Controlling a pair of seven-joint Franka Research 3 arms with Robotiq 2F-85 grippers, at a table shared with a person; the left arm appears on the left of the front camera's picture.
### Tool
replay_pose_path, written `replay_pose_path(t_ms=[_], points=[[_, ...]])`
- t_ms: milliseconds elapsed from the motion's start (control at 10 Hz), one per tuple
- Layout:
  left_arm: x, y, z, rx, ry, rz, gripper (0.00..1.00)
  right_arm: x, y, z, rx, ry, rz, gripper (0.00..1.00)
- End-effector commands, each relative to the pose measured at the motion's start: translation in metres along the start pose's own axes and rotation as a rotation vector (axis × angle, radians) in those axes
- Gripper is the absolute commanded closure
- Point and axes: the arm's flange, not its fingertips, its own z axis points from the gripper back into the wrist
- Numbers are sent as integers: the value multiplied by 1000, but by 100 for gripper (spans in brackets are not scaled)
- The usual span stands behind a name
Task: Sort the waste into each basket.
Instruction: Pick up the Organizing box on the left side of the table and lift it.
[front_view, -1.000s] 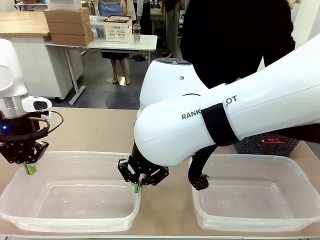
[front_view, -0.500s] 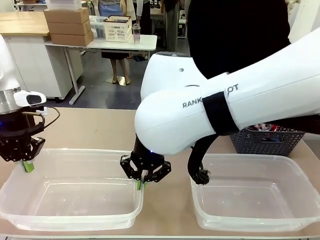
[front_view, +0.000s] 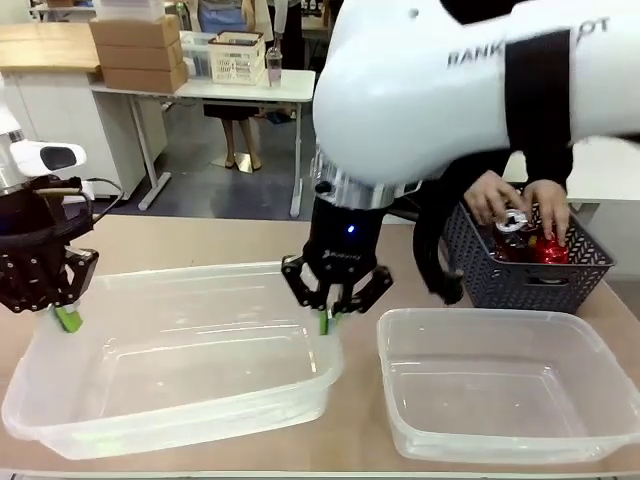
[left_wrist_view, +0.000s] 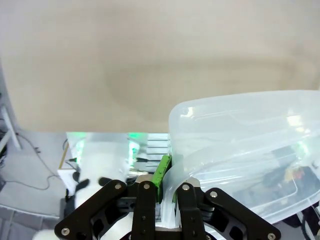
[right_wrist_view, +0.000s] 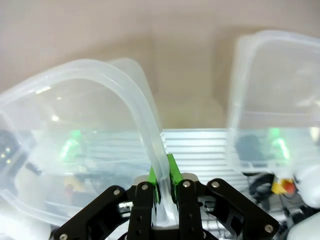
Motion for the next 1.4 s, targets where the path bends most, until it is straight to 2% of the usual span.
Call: replay_pose_path(t_ms=[0,100,200,300,600,700,900,1100,1300], points=[[-46,-3,-37,-87,-67,50,100,2,-23,10,-64,47,15,100],[-39,-13,-21,-121,-73,39,100,-7,-30,10,-78,66,23,100],[-13,-15,7,-22,-27,14,100,-18,-35,0,-55,62,62,100],[-13,-15,7,-22,-27,14,100,-4,-20,18,-41,36,27,100],[-13,-15,7,-22,-27,14,100,-4,-20,18,-41,36,27,100],[-15,-23,0,-22,-13,19,94,-10,-19,20,-40,33,54,93],[26,-53,28,-82,-54,-85,94,-5,-46,24,-9,-32,25,93],[66,-97,59,-110,-90,-97,94,-5,-77,41,-19,-35,-1,93],[100,-133,76,-116,-58,-126,94,2,-111,56,-9,-41,-39,93]])
